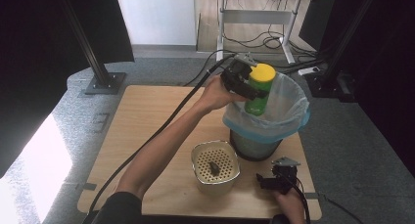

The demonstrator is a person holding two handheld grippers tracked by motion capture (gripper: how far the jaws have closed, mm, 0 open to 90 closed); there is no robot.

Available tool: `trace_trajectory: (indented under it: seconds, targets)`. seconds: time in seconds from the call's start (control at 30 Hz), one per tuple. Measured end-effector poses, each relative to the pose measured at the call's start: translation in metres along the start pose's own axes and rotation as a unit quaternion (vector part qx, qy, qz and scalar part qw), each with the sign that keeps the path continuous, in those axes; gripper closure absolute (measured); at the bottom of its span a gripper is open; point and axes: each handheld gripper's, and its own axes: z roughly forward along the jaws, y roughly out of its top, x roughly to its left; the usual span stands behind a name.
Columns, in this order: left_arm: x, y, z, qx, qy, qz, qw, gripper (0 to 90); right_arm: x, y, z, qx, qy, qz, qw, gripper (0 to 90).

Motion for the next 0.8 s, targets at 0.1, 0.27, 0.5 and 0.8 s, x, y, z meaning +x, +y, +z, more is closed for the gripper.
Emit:
trace_trajectory:
  seconds: [0.1, 0.27, 0.5, 0.8]
  targets:
    - [0.001, -0.005, 0.007, 0.011, 0.002, 0.005, 0.9999, 24.3, 0.0, 0.0, 0.0, 0.0, 0.0, -0.001, 1.0, 0.0]
    - [0.001, -0.007, 0.012, 0.014, 0.002, 0.002, 0.9999, 7.2, 0.0, 0.0, 0.0, 0.0, 0.0, -0.001, 1.0, 0.0]
    - [-0.001, -0.005, -0.003, 0.002, 0.005, 0.014, 0.9999, 0.0, 0.0, 0.0, 0.0, 0.0, 0.002, -0.002, 1.0, 0.0]
    - [0.0, -0.009, -0.031, -0.011, 0.016, 0.028, 0.9994, 0.0, 0.001, 0.0, 0.0, -0.001, 0.002, -0.002, 1.0, 0.0]
